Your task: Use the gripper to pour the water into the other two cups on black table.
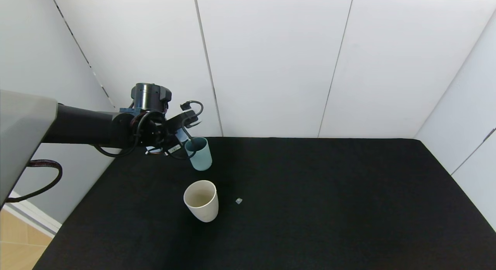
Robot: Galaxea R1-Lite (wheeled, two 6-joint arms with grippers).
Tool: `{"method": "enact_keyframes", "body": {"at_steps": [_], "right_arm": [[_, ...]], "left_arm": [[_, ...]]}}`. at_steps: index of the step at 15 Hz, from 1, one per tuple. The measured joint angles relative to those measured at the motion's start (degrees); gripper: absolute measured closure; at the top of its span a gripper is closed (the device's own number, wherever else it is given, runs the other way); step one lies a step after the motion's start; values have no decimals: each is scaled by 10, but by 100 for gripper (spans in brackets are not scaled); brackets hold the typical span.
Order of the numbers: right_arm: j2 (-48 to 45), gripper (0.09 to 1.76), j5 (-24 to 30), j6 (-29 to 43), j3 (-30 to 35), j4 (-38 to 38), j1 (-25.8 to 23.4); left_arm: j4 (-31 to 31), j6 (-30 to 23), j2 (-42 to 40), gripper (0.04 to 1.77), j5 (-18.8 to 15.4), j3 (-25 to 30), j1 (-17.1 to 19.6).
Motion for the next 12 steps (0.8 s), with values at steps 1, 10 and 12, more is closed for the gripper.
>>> {"method": "enact_keyframes", "body": {"at_steps": [1, 10, 12], "right_arm": [[0, 14, 0, 0, 0, 0, 0], [0, 14, 0, 0, 0, 0, 0], [0, 14, 0, 0, 0, 0, 0]], "left_arm": [[0, 0, -1, 56, 0, 0, 0], [0, 11, -4, 56, 8, -1, 0], [0, 15, -3, 56, 11, -2, 0]]}}
